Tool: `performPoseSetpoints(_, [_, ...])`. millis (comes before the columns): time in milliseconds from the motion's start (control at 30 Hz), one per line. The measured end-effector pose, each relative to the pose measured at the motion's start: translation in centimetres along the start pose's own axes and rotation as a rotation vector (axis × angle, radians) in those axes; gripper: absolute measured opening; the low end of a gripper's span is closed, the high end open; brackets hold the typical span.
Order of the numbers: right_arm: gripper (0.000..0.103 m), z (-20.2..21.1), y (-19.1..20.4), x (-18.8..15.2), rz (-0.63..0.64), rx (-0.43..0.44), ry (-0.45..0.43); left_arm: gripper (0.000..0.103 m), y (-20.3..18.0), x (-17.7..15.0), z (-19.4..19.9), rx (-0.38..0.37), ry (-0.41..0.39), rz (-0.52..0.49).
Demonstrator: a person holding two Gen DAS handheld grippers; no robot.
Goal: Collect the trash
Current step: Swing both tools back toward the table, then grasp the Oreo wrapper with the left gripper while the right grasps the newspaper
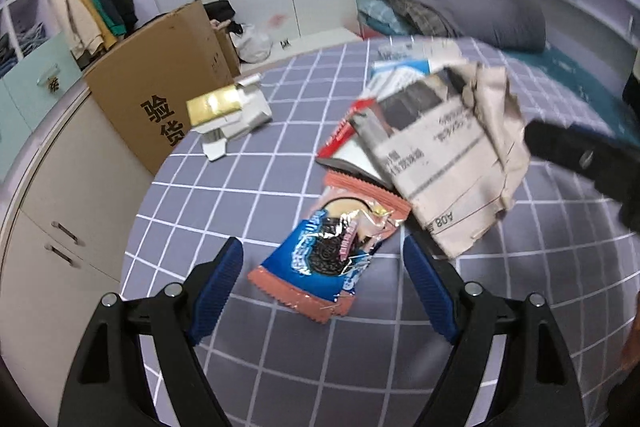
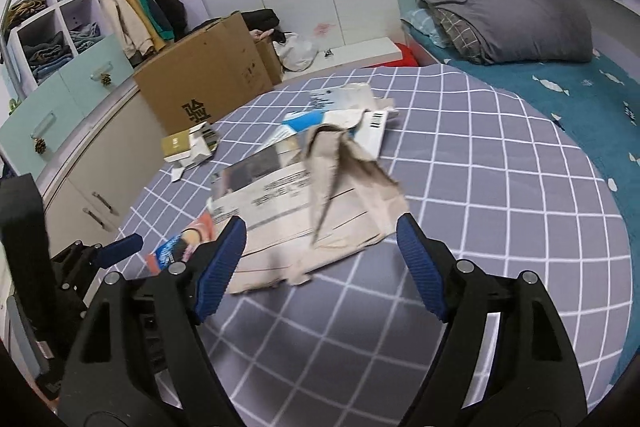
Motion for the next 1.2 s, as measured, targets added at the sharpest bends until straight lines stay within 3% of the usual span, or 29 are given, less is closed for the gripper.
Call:
performPoseSetpoints(67, [0.077,-0.1,-0.5,0.2,-0.003,-0.003,0.002,0.076,0.1,0.1,-0.5,0.009,0.020,0.011])
performPoseSetpoints(100, [0.078,-0.2,-0.8,0.4,-0.004,-0.007,0.002,0.063,0.3,0.1,-0.7,0.005,0.026,0.019])
performPoseSetpoints(167, [0.080,-0.5,-1.2,0.7,-0.004,-0.012,0.007,0.054,0.8,0.2,-0.8,-0.024,0.021,0.039])
performPoseSetpoints(300, [0.080,-1.1,-1.9,1.5,0.007,-0.045,0.011,0.046,1.5,0.1,-0.5,-0.007,0.003,0.056])
performPoseSetpoints(500, [0.082,-2.7,-1.9,3.3,0.047,-0.048,0.033,0.042,4.0,0.6,0.0,-0.004,-0.016,0.223])
performPoseSetpoints(700, [0.082,-4.3,-1.2,5.0,0.069,-0.027,0.052,0.041,4.9,0.5,1.2,-0.005,-0.057,0.287])
performPoseSetpoints(733, [0.080,-4.6,-1.0,5.2,0.074,-0.035,0.054,0.041,4.9,0.5,1.3,-0.010,-0.058,0.291])
performPoseSetpoints(800, [0.043,-5.2,-0.8,5.5,0.084,-0.047,0.071,0.041,5.2,0.5,1.4,-0.032,-0.057,0.298])
performPoseSetpoints(867, [0.039,-5.4,-0.8,5.4,0.091,-0.042,0.080,0.041,5.3,0.3,1.8,-0.050,-0.066,0.309])
performPoseSetpoints(900, [0.032,-5.4,-0.6,5.3,0.104,-0.050,0.078,0.041,5.3,0.2,2.0,-0.054,-0.073,0.312])
performPoseSetpoints(1033, [0.020,-3.6,0.2,4.7,0.146,-0.083,0.020,0.041,5.7,-0.3,3.2,-0.082,-0.108,0.328])
performPoseSetpoints(1200, [0.018,-0.1,2.1,4.5,0.179,-0.063,-0.054,0.040,6.9,-1.1,5.0,-0.111,-0.156,0.365])
Point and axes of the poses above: each gripper's, at about its wrist camera, not at the fingertips, and z roughly against the way its jaws point, y to its left, x to its top, the point moved 1 cm from there along -z, roughly the way its jaws point, and after that the axes turned 12 degrees about y, right-handed, at the moved point
